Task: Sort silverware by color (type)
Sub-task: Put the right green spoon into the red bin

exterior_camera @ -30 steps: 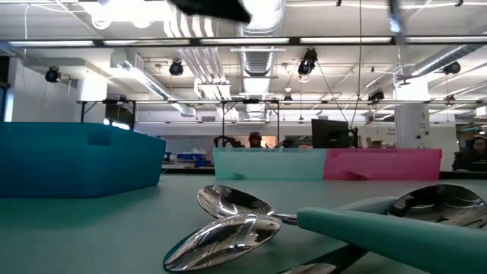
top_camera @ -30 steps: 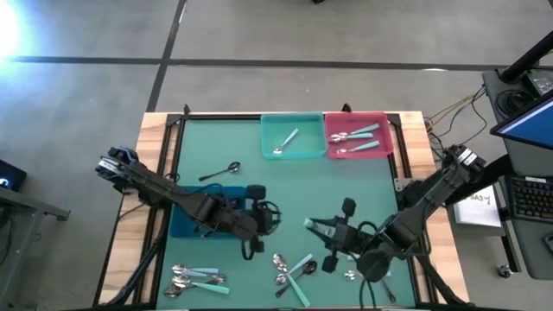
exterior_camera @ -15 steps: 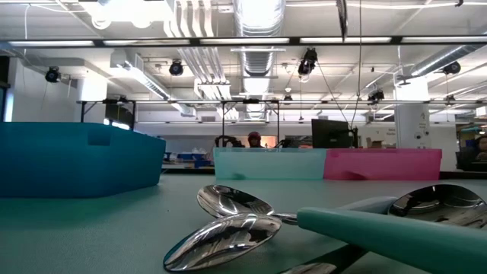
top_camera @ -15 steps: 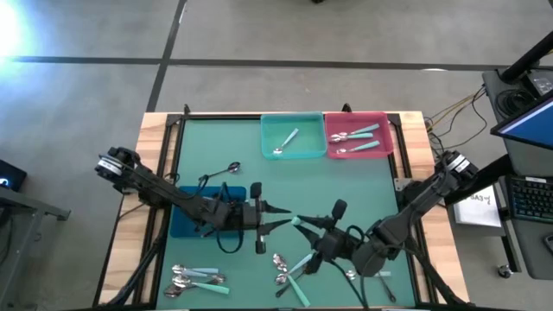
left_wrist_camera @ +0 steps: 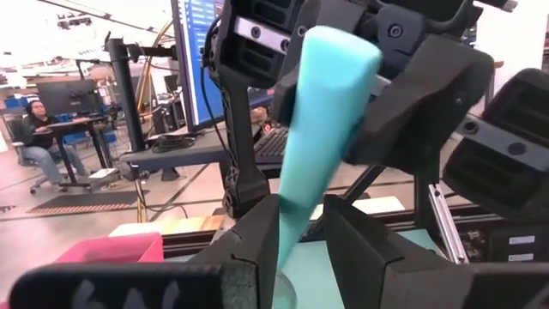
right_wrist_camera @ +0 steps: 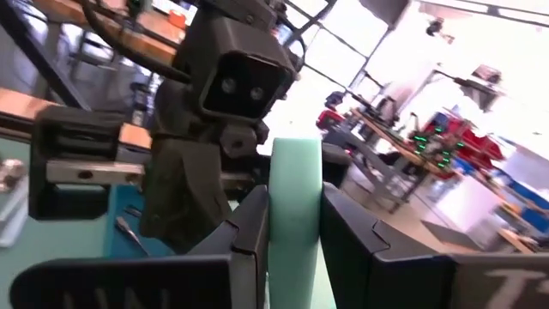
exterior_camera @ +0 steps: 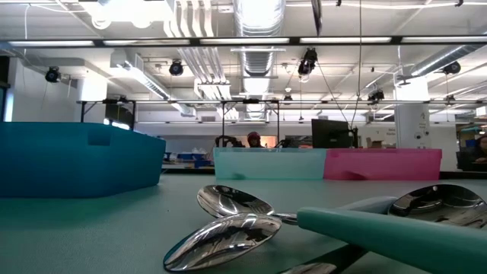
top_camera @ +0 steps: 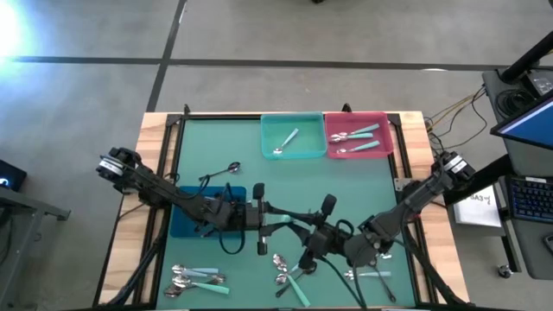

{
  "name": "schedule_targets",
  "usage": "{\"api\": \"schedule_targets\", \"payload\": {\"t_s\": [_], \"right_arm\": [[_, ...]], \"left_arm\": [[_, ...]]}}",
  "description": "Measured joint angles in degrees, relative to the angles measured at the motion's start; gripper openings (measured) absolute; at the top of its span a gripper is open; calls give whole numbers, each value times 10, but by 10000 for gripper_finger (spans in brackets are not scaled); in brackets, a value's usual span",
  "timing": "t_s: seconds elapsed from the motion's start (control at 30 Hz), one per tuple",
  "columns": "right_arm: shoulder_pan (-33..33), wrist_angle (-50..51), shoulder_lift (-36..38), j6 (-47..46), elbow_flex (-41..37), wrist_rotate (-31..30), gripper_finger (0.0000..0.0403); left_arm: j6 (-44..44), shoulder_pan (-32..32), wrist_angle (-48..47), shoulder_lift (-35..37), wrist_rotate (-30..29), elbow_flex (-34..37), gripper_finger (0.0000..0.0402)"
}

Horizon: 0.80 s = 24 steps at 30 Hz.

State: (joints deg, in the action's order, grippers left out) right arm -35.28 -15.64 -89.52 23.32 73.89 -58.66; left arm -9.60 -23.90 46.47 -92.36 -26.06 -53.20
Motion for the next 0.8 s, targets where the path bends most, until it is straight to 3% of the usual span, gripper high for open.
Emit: {"api": "schedule_targets", "payload": {"t_s": [0.5,0.67,0.8], "right_arm": [[19,0,-2,7,10,51,67],[20,1,-2,5,10,49,67],[20,0,-2,7,10,47,67]], "left_arm": [[-2,3,-3,0,0,-4,75],[-13,3,-4,0,0,-5,42],[-19,4,-6,0,0,-12,40]]}}
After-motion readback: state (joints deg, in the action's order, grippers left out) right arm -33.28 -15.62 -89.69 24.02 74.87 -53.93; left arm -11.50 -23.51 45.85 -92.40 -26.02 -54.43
